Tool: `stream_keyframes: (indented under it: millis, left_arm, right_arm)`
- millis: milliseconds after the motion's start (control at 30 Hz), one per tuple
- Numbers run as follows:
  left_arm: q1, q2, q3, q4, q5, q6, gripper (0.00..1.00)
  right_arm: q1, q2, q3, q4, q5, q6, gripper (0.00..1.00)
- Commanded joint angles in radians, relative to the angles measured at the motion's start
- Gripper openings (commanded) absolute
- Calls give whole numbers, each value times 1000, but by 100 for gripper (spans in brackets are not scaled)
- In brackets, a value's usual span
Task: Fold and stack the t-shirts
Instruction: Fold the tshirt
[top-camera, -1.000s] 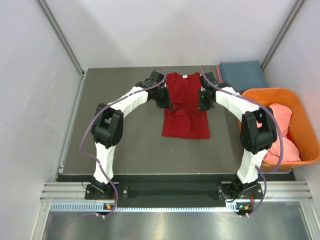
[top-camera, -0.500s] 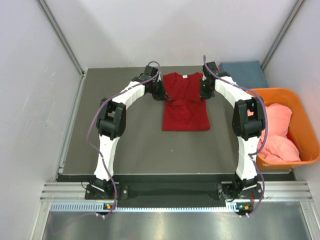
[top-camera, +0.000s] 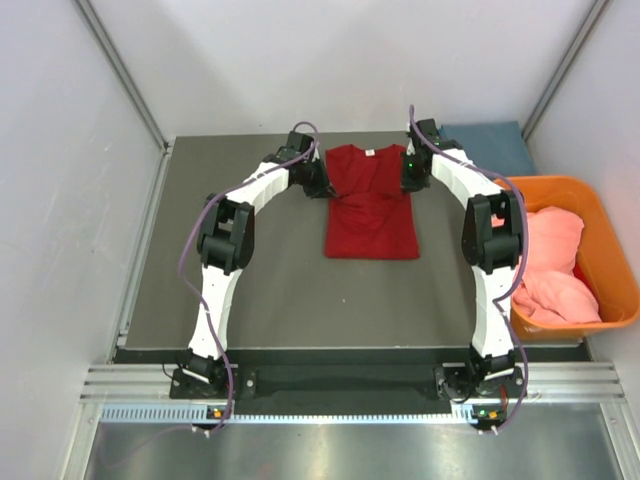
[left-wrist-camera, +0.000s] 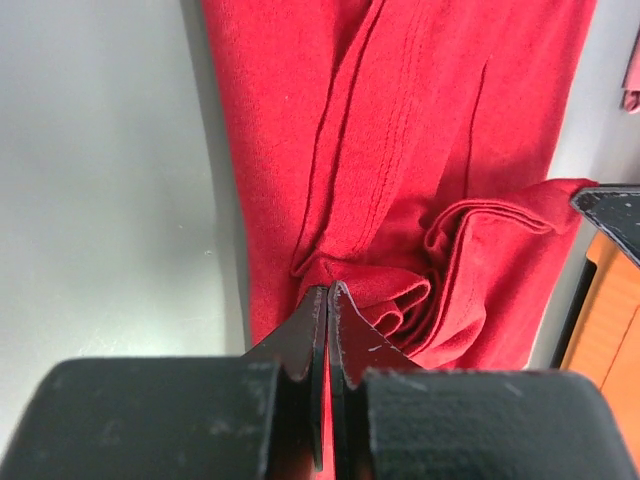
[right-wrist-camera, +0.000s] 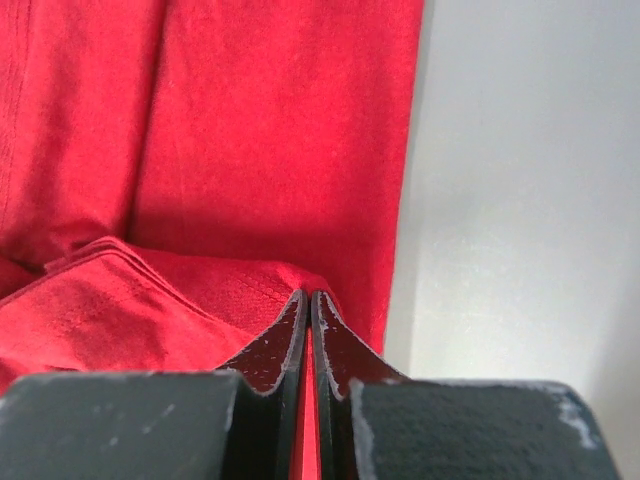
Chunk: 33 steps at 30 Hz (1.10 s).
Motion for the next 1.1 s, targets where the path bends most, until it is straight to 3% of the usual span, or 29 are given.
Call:
stream_keyframes:
  millis: [0,367,533,600,633,700,833,933,967,1067]
  left_arm:
    - [8,-6,39,79,-20,-1,0]
    - [11,-24,-2,142,-86,-13,0]
    - [13,5,53,58,-139,-5,23]
    - [13,-18,71,12,-252,18,29]
    - [5,-35,77,-31,-321,72,84]
    - [-24,-89,64,-53,-452,119,84]
    - [-29,-153,-30,33,-247,113,80]
    - [-41,-169,-57,46,-159,105,88]
    - [-39,-170,-64,44,-139,105,98]
    - [-38,-184,-87,49,-112,117,98]
  right_arm:
    - [-25,17,53,56,-4,-14,0]
    - [-35,29,45,111,5,11,0]
    - [-41,49,93,112,-1,20,13]
    - [-42,46,139,71,11,18,21]
    - [-42,37,141,60,31,23,22]
    - [-41,-18,92,60,40,54,25]
    - [-22,-115,-30,111,-49,78,22]
    - [-3,-117,-65,114,-99,66,20]
    - [1,-112,-70,115,-109,55,19]
    - [1,-63,-60,103,-151,6,19]
